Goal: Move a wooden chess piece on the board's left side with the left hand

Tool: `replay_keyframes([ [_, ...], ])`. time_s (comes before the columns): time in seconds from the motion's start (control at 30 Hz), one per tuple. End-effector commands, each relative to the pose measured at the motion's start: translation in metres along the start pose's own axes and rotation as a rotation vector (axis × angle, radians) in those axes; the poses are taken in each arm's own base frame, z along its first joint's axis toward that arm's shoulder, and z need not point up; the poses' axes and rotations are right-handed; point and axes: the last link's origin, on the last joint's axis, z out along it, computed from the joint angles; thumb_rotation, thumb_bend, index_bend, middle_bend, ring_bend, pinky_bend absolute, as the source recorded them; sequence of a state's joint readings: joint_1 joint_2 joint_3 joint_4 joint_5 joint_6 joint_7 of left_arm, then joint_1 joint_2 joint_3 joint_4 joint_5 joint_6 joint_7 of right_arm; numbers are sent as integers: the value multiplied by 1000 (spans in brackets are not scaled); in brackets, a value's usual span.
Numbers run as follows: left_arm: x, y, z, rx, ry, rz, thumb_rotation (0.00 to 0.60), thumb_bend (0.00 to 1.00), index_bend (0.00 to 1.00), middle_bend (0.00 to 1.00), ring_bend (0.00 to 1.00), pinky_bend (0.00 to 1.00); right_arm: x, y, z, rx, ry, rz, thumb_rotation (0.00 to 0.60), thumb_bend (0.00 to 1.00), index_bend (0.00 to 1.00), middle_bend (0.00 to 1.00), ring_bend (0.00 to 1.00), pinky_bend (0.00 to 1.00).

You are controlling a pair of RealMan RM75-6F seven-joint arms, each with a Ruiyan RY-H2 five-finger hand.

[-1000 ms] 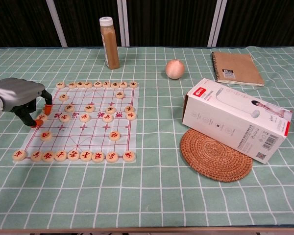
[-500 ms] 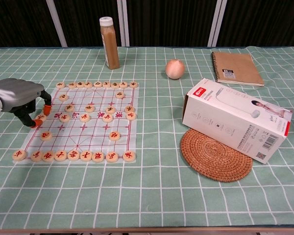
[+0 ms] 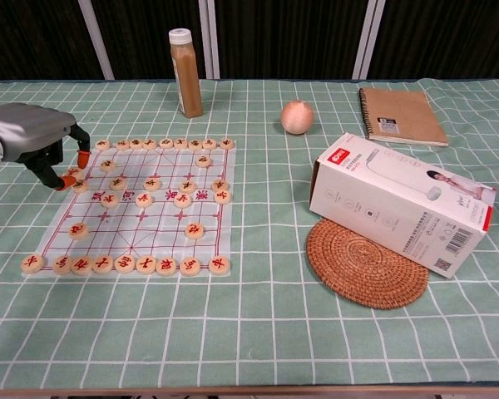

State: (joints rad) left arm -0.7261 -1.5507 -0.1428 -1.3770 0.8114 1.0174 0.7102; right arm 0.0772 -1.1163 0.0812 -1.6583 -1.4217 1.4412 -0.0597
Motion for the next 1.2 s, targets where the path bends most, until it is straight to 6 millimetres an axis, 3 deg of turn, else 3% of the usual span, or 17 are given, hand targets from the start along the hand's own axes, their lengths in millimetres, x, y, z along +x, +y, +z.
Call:
replay_keyframes([
  [0.03,2,-3,4,6,0,6,600,347,521,1000,913,930,0,0,0,-1,1,-1,600,344,0,0,0,0],
  [1.2,-12,-1,19,24,-30,24,600,346,517,1000,908,930,-1,1,0,-5,-1,-3,600,344,0,0,0,0],
])
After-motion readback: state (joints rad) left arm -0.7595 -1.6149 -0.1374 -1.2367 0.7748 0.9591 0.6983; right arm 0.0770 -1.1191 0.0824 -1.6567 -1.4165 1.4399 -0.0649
